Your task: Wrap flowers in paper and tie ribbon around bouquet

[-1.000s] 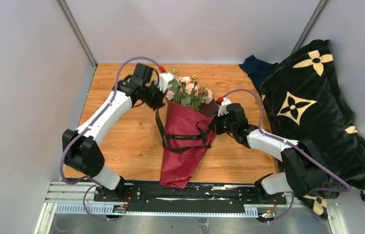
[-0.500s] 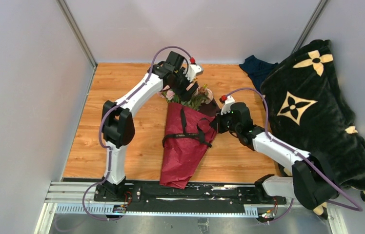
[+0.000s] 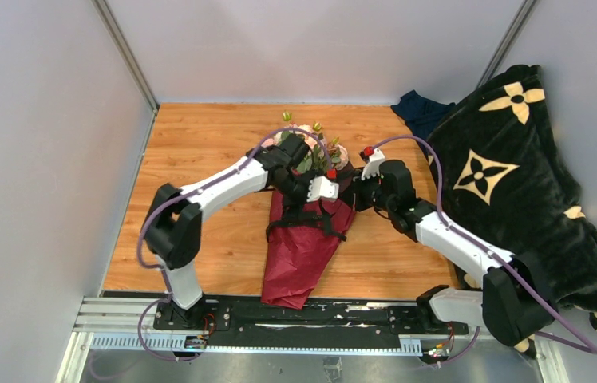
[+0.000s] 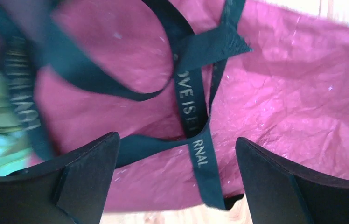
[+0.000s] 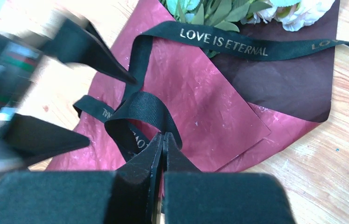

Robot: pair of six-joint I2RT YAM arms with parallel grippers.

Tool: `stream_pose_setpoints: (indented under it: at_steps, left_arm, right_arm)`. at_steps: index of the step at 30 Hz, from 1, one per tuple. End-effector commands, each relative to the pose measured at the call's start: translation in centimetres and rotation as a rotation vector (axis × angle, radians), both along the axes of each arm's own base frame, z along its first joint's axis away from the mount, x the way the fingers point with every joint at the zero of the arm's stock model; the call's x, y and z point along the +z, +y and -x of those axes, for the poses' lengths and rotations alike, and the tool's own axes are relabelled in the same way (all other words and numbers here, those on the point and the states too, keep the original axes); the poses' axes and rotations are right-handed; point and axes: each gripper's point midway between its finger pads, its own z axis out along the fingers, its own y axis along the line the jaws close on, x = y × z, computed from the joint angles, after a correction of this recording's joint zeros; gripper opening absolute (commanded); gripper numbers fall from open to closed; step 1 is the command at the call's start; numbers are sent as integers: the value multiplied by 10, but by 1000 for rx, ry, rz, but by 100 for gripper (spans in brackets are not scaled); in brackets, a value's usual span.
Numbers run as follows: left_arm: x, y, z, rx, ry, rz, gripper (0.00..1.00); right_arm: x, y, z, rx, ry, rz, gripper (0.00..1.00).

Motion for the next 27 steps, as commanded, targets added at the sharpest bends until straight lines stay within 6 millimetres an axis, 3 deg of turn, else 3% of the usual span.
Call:
stream_pose_setpoints:
  at_steps: [1,6,8,9,11,14,15,16,21,27]
  left_arm:
    - [-41,2,6,-101,37,-40,100]
    - [-58,-4,-2,-65,-9,-8,99]
    - [-64,-3,1,-69,-3,-5,92]
    - [-66,-2,3,-70,3,-5,85]
    - [-68,-1,1,-52,6,-13,56]
    - [-69,0,1,-47,7,-22,26]
    - [-67,0,0,-38,6,-20,8]
    - [-65,-1,-4,-19,-2,-16,0]
    - [-45,-6,-41,144,-57,56,0]
    - [-21,-6,-58,213,-38,119,0]
  right_arm:
    - [22,6,7,18,-6,-53,0]
    - [38,11,14,61,-28,-94,0]
    - [43,11,17,71,-33,-106,0]
    - [45,11,19,76,-37,-111,0]
    - [46,11,24,90,-36,-113,0]
    - [45,10,33,115,-43,-115,0]
    - [43,10,37,130,-38,-116,0]
    - [40,11,42,151,-31,-118,0]
    - [36,35,83,395,-22,-195,0]
    - [-4,63,123,577,60,-107,0]
